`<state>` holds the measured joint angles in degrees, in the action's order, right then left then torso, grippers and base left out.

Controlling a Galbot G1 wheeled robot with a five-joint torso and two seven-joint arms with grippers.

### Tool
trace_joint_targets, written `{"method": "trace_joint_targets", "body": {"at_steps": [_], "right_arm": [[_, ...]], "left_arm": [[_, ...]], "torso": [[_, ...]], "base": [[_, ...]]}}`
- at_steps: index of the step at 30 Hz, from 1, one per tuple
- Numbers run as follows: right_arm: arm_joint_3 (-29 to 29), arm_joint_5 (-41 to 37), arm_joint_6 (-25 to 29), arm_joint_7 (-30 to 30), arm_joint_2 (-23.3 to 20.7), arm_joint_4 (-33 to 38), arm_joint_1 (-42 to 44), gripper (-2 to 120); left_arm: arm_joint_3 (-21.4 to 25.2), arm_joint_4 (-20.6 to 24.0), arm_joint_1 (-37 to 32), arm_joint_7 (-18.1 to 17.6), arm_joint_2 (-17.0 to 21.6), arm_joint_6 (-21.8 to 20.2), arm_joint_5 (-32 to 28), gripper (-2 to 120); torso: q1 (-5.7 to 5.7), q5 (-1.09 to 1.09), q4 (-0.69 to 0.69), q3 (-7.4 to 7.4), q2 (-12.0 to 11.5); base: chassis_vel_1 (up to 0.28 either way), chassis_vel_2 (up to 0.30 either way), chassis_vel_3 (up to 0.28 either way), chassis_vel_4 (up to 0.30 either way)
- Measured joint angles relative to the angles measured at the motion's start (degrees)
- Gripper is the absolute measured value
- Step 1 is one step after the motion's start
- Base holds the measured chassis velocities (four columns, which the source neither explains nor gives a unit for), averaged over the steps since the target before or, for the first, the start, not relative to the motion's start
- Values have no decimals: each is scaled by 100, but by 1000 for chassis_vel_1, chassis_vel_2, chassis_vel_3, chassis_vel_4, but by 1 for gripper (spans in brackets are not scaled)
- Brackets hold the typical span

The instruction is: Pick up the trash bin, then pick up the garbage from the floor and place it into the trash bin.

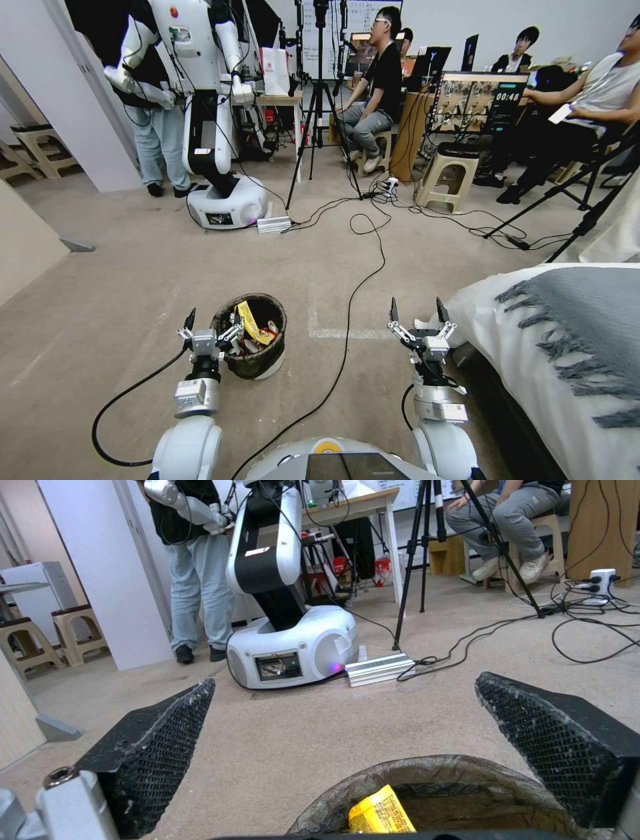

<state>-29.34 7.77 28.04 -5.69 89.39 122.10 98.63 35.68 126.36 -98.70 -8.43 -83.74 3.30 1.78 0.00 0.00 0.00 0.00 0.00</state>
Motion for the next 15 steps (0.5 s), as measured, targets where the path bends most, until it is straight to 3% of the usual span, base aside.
{"method": "trace_joint_targets", "body": {"at_steps": [15], "right_arm": [[-3,-2,6,8,-2,-1,-1,100]], "left_arm": [[2,-5,1,-6,0,-21,-15,100]], "torso": [[0,0,0,0,0]], "base": [[0,0,0,0]]}}
